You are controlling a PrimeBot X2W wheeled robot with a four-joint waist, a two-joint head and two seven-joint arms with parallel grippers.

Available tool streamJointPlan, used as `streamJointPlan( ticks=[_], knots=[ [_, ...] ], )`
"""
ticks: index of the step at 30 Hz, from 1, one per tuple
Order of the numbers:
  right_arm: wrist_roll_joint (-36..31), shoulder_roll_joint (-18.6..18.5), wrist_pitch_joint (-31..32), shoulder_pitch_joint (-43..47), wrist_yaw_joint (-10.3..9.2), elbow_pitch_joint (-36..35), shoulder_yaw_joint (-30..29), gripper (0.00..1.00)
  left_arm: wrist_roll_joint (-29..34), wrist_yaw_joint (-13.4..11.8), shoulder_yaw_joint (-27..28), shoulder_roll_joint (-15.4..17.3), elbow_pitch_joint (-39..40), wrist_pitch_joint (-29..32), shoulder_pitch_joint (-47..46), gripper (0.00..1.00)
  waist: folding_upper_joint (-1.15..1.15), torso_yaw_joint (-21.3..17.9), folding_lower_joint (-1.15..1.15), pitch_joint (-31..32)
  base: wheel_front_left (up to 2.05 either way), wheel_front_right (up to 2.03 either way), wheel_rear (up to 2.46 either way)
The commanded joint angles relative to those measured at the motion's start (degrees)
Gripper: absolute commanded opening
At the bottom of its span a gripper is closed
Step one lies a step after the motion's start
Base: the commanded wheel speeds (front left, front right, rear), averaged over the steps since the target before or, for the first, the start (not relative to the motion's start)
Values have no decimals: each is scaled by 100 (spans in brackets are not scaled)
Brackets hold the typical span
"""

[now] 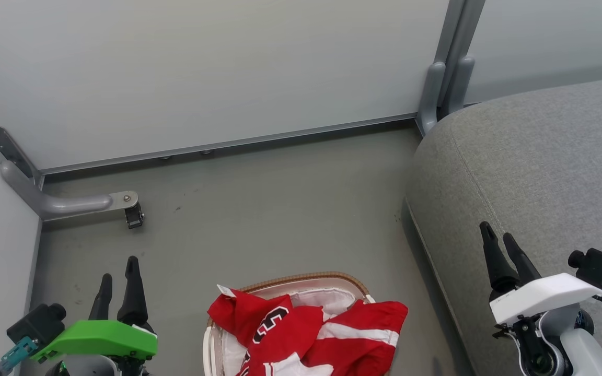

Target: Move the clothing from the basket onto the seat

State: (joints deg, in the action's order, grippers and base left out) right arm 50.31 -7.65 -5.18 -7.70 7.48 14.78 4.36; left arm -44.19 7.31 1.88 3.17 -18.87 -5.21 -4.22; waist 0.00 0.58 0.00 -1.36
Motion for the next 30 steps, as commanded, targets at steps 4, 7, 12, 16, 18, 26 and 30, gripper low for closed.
streamJointPlan(
  ticks=[4,7,12,16,18,26,30],
  knots=[
    [-523,-60,-132,-138,1,-20,-42,100,547,17,-32,40,23,-118,-48,100,0,0,0,-1,0,0,0],
    [-812,-41,-182,-128,1,-6,-60,100,818,11,-49,47,4,-169,-21,100,0,0,0,2,0,0,0],
    [-1202,-70,-260,-132,1,20,27,100,1212,9,-116,70,3,-250,16,100,0,1,0,8,0,0,0],
    [-1501,-81,-323,-136,1,25,122,100,1496,-11,-164,74,10,-317,49,100,0,7,0,7,0,0,0],
    [-1636,-84,-357,-136,1,43,148,100,1625,-20,-190,76,14,-343,63,100,0,8,0,4,0,0,0],
    [-2183,-78,-468,-102,1,91,211,100,2128,-67,-310,93,3,-459,116,100,0,20,0,-1,0,0,0],
    [-2403,-88,-521,-71,1,130,249,100,2332,-83,-341,92,-29,-510,155,100,0,39,0,5,0,0,0]
  ],
)
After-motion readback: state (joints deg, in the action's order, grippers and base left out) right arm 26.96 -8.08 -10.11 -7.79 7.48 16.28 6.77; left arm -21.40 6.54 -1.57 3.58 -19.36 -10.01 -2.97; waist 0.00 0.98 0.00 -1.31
